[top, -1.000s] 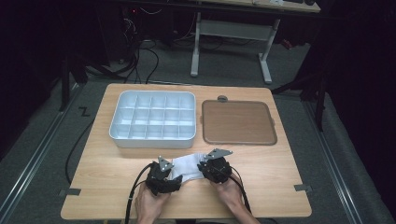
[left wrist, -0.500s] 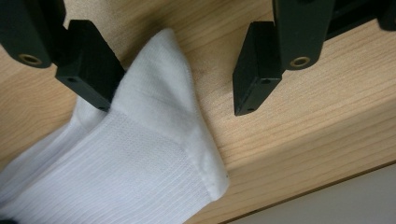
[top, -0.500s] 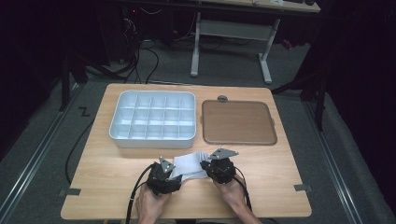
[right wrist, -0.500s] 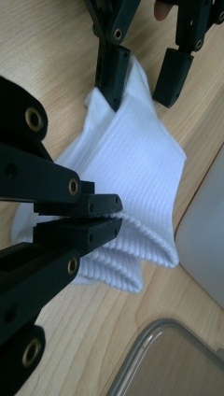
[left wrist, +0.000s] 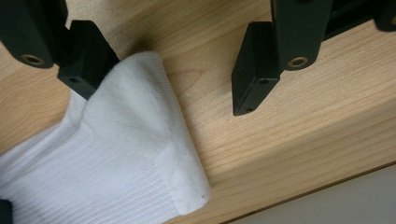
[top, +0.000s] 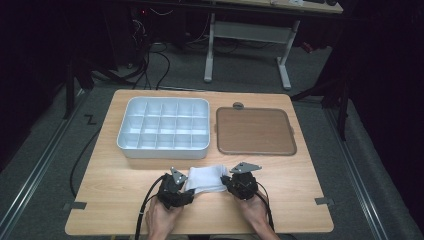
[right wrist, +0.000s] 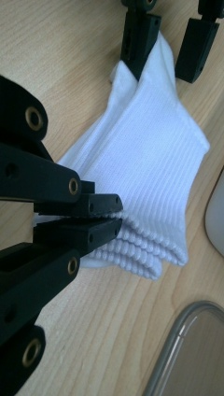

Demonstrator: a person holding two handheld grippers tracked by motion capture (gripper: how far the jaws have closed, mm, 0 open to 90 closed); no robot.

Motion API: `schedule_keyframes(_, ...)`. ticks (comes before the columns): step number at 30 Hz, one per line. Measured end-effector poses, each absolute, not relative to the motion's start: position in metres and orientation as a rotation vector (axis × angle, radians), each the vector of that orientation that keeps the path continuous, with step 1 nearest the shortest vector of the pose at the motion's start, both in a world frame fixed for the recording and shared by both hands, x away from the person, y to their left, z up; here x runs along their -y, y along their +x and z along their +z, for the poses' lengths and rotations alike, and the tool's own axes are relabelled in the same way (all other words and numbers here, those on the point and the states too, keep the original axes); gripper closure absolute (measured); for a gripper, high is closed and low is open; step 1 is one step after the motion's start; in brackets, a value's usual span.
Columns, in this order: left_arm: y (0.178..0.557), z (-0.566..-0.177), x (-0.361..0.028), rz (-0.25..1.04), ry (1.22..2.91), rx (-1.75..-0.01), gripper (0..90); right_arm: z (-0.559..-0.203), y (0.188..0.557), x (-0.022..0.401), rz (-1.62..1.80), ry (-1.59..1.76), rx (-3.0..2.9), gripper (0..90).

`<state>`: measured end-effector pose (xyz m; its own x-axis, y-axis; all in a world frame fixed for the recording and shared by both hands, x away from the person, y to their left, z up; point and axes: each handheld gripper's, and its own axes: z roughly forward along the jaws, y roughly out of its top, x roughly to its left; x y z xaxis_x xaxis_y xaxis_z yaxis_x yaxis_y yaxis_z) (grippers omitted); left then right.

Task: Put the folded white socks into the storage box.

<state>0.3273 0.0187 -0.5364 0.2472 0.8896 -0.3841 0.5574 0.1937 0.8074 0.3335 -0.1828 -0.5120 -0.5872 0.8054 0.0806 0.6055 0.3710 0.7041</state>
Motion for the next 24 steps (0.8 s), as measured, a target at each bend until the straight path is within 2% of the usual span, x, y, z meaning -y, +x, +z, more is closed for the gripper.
schedule_keyframes(10, 0.32, -0.523, -0.036, 0.35, 1.446, -1.393, 31.1, -0.513, 0.334, 0.181, 1.032, 1.242, -2.347, 85.8)
schedule_keyframes(17, 0.326, -0.499, -0.035, 0.264, 1.381, -1.348, 31.9, -0.512, 0.333, 0.18, 1.033, 1.233, -2.347, 85.0)
schedule_keyframes(24, 0.341, -0.51, -0.023, 0.296, 1.421, -1.377, 34.8, -0.511, 0.333, 0.179, 1.026, 1.231, -2.348, 82.8)
